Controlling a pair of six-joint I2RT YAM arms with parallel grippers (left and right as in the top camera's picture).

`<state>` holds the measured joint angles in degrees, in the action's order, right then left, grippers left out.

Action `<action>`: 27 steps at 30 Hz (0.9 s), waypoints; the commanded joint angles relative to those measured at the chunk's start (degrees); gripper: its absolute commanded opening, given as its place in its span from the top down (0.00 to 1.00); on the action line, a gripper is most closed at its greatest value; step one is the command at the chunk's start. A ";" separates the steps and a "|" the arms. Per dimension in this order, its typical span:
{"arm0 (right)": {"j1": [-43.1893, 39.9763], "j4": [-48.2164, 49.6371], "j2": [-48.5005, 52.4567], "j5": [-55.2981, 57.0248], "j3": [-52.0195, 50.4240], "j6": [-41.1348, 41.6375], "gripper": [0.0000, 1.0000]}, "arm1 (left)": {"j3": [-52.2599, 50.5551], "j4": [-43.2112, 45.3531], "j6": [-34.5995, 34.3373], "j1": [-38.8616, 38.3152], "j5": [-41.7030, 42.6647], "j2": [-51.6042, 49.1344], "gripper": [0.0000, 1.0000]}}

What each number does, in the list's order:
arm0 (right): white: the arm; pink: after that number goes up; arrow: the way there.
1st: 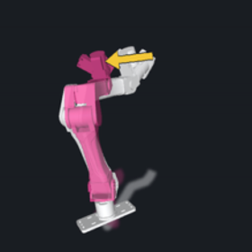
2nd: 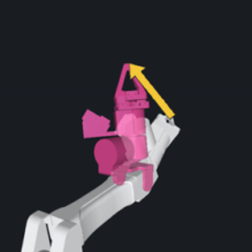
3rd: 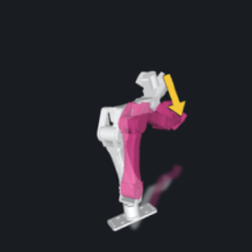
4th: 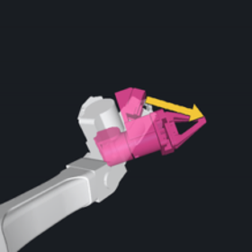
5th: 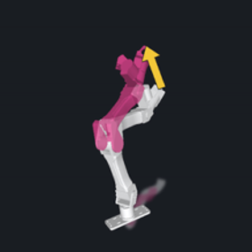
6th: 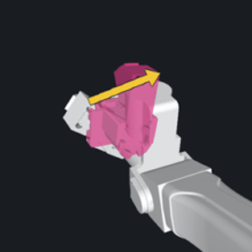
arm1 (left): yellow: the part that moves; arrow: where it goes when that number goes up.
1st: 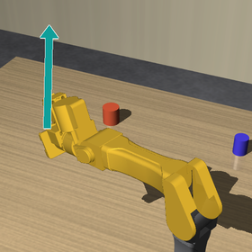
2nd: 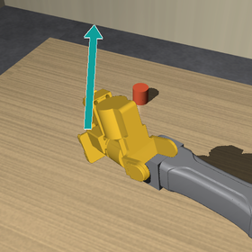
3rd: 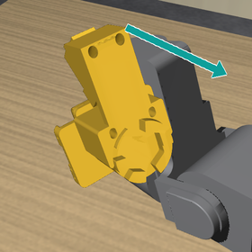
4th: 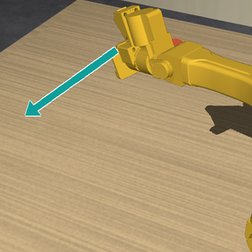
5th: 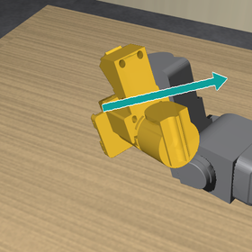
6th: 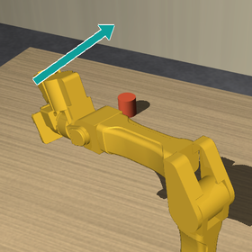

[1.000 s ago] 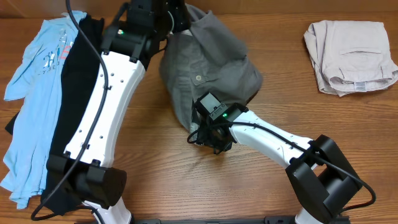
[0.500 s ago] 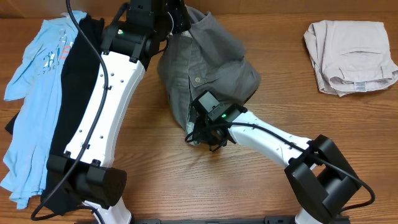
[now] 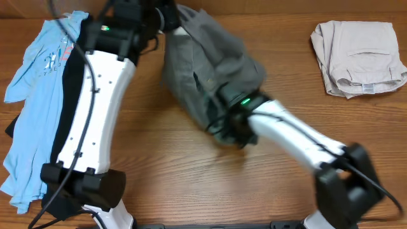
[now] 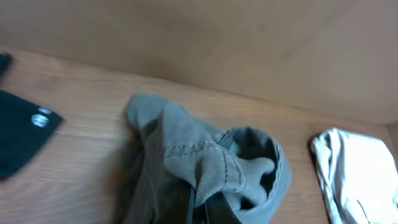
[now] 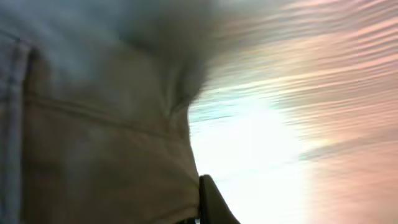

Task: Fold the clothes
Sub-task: 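Lift and stretch the shorts waistband between both grippers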

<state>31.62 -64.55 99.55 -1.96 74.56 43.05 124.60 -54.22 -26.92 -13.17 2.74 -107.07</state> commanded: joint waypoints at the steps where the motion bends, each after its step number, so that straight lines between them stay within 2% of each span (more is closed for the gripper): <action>1: -9.14 -5.92 -10.71 4.26 10.03 -10.91 0.96 | 7.65 -1.51 4.72 4.37 -1.97 1.03 0.96; 4: -18.25 -12.15 -14.29 4.24 21.22 -17.31 0.96 | 11.61 -5.38 5.14 6.99 -2.54 1.11 0.96; 7: -28.87 -17.16 -14.86 2.08 36.81 -24.94 0.96 | 15.91 -8.63 5.16 9.01 -2.25 1.14 0.96; 13: -39.39 -20.04 -14.80 -2.97 55.23 -30.10 0.96 | 23.12 -12.41 7.69 8.96 -1.27 2.19 0.96; 17: -40.06 -23.34 -14.80 -3.65 60.48 -32.72 0.96 | 25.83 -13.53 8.90 8.96 -1.22 6.08 0.96; 23: -40.06 -27.76 -14.80 -3.69 66.23 -32.63 0.96 | 25.83 -18.18 10.27 8.96 -1.22 15.56 0.96; 27: -40.06 -28.89 -14.80 -3.67 69.05 -32.68 0.96 | 25.83 -21.03 10.25 8.96 -1.22 18.12 0.96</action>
<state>-5.65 -93.19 85.73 -12.69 140.92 10.48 148.70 -74.63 -17.96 -7.33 10.48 -91.59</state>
